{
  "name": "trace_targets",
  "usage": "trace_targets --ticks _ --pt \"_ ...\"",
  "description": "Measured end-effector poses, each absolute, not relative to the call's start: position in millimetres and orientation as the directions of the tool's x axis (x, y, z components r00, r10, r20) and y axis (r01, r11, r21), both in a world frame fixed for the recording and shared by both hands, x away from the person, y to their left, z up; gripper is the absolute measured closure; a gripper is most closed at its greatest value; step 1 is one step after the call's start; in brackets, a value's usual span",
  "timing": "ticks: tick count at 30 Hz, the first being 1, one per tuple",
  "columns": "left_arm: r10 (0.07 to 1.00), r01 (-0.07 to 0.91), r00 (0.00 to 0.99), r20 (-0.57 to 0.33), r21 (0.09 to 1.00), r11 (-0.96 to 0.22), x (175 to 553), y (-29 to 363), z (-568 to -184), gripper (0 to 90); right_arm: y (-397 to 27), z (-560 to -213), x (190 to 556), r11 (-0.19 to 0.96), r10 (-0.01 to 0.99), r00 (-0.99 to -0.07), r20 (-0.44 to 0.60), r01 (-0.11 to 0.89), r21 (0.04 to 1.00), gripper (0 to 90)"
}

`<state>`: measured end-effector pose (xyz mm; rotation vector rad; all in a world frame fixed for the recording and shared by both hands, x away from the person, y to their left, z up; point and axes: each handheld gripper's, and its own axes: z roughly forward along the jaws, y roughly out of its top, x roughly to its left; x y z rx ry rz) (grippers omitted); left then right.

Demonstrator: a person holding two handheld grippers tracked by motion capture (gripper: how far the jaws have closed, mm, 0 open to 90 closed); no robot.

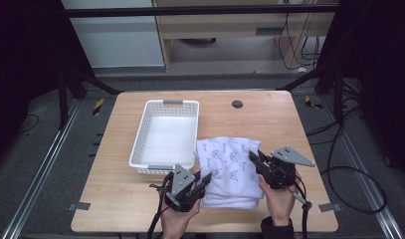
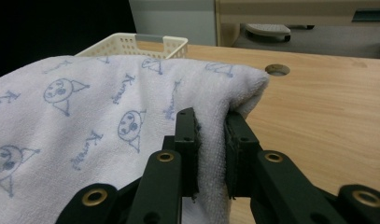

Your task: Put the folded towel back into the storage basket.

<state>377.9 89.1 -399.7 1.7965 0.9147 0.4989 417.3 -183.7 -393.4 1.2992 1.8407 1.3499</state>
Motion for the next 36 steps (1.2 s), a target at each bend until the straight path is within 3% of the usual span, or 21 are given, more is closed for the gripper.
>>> trace_targets --ticks 36 --pt "0.798 0.302 0.602 -0.029 0.934 -0.193 412.5 128.0 -326.4 72.3 -139.7 -331.5 454.0 0.007 0.888 -0.441 0.133 0.302 0.953 78.0"
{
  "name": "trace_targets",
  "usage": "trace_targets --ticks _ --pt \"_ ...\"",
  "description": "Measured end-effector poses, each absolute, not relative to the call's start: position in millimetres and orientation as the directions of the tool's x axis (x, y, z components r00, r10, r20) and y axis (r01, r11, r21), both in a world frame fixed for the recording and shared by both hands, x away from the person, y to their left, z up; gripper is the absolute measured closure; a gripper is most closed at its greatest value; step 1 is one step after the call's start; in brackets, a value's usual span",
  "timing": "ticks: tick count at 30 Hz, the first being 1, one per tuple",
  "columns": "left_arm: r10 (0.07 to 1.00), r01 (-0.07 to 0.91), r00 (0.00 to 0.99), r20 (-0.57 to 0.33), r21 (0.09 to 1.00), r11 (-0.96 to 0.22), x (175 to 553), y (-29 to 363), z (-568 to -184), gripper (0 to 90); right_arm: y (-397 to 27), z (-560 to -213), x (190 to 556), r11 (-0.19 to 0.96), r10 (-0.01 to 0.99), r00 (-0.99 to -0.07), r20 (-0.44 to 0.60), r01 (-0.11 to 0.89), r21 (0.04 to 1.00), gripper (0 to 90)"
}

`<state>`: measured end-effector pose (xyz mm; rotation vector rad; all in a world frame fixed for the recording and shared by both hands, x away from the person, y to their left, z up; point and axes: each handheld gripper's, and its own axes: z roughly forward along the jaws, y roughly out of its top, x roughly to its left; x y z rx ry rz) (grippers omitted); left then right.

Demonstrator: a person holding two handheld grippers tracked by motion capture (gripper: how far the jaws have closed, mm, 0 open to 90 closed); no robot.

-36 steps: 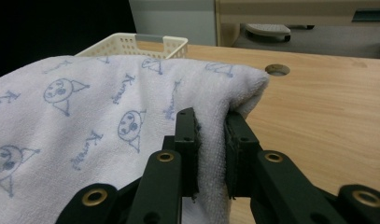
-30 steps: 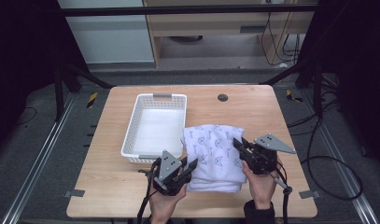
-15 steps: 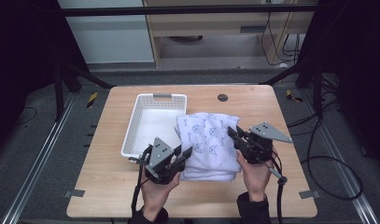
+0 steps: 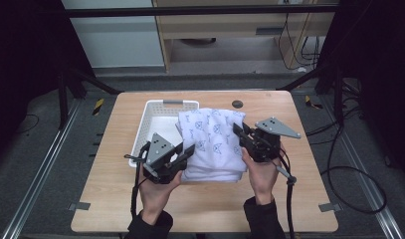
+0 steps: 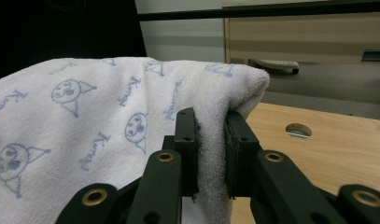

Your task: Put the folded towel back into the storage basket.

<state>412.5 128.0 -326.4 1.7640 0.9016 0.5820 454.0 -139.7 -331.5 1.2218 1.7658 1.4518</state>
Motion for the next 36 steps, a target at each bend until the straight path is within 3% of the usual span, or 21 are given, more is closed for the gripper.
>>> trace_targets --ticks 6,16,26,36 --pt "0.800 0.312 0.598 -0.047 0.933 -0.178 422.3 140.6 -314.6 72.3 -128.0 -318.9 461.7 -0.004 0.885 -0.445 0.133 0.277 0.961 77.9" --pt "0.829 0.309 0.559 -0.003 0.929 -0.205 426.5 154.0 -303.6 72.3 -106.4 -312.8 471.5 0.005 0.880 -0.459 0.120 0.262 0.965 77.9" --pt "0.849 0.298 0.527 0.022 0.932 -0.209 428.1 168.4 -302.8 72.3 -87.3 -310.3 481.7 0.014 0.872 -0.476 0.112 0.255 0.967 77.9" --pt "0.870 0.315 0.494 -0.009 0.934 -0.169 428.9 194.1 -311.2 72.3 -61.6 -310.5 490.9 0.045 0.851 -0.516 0.100 0.260 0.965 77.8"
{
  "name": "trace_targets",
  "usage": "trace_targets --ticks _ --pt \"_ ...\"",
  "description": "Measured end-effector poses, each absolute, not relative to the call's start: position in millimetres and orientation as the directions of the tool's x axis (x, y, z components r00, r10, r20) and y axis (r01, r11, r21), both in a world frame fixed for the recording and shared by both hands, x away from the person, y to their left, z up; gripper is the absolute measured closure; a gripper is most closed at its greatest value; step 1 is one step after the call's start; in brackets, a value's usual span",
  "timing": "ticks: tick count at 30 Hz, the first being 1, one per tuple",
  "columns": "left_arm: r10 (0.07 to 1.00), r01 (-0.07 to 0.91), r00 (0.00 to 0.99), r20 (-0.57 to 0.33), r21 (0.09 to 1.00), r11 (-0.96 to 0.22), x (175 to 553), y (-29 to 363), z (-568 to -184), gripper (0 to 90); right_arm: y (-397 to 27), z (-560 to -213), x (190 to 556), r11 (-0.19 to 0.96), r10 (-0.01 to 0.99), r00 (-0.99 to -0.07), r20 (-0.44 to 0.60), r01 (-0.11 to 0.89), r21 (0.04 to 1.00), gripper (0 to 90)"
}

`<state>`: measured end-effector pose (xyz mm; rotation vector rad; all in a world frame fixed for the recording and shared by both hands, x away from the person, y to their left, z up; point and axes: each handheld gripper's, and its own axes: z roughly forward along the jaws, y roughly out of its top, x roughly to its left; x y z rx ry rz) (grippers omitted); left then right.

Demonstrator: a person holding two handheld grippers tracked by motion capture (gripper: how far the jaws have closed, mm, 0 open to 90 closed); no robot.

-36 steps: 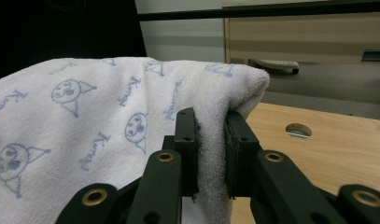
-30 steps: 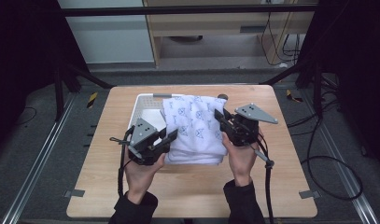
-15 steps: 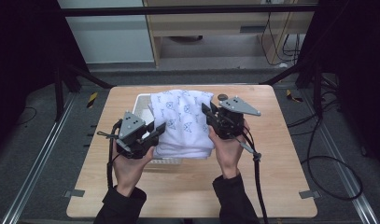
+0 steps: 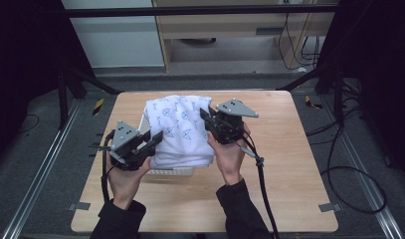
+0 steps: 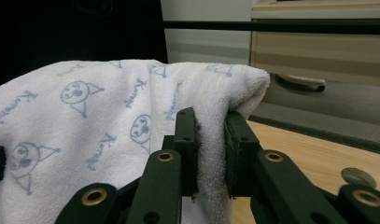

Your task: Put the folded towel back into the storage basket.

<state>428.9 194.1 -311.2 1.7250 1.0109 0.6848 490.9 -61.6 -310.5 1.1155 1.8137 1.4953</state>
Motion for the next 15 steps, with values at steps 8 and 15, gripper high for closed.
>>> trace_targets --ticks 8,15 --pt "0.881 0.329 0.471 -0.031 0.933 -0.143 430.0 213.9 -322.7 72.2 -40.5 -316.2 499.3 0.062 0.834 -0.542 0.104 0.280 0.958 77.8" --pt "0.886 0.333 0.462 -0.044 0.934 -0.127 431.1 226.3 -331.1 72.2 -28.4 -322.0 507.8 0.071 0.821 -0.559 0.116 0.301 0.951 77.8"
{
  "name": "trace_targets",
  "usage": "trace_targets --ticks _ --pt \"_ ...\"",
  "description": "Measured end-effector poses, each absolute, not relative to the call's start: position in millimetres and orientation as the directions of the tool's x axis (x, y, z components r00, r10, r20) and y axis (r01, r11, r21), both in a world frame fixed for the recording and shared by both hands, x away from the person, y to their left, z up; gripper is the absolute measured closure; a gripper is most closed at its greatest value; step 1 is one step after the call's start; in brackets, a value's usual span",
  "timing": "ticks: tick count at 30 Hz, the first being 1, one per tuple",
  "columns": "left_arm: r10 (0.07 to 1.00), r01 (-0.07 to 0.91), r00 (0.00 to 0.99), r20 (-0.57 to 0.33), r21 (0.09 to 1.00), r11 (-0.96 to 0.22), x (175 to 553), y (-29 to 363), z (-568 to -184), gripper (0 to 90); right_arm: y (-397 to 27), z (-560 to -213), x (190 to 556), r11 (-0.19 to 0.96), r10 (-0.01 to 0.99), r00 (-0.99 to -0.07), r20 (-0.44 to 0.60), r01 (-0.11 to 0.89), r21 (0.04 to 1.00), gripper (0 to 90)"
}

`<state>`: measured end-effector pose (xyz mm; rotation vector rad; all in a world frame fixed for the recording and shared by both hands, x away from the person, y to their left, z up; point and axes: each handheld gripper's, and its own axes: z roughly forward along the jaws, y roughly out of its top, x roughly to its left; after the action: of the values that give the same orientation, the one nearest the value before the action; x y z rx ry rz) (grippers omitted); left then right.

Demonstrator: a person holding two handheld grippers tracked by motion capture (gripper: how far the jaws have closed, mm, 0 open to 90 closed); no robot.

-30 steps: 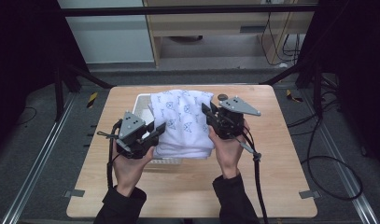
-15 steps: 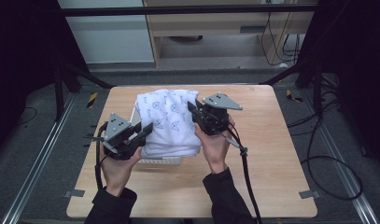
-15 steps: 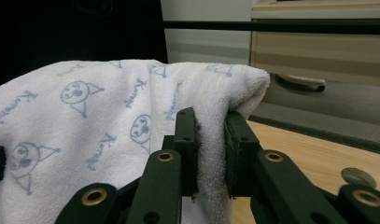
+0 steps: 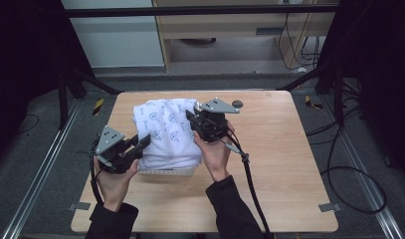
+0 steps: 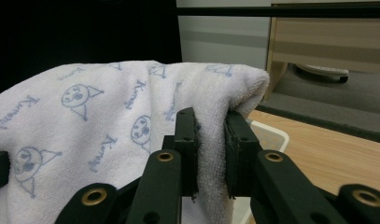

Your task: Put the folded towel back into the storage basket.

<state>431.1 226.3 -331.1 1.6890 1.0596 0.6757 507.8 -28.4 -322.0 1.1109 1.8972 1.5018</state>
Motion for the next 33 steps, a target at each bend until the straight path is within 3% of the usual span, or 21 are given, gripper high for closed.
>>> trace_targets --ticks 33 --pt "0.912 0.402 0.405 -0.067 0.909 -0.112 480.5 254.7 -359.8 72.3 8.6 -354.6 555.3 0.094 0.819 -0.562 0.121 0.338 0.936 77.6"
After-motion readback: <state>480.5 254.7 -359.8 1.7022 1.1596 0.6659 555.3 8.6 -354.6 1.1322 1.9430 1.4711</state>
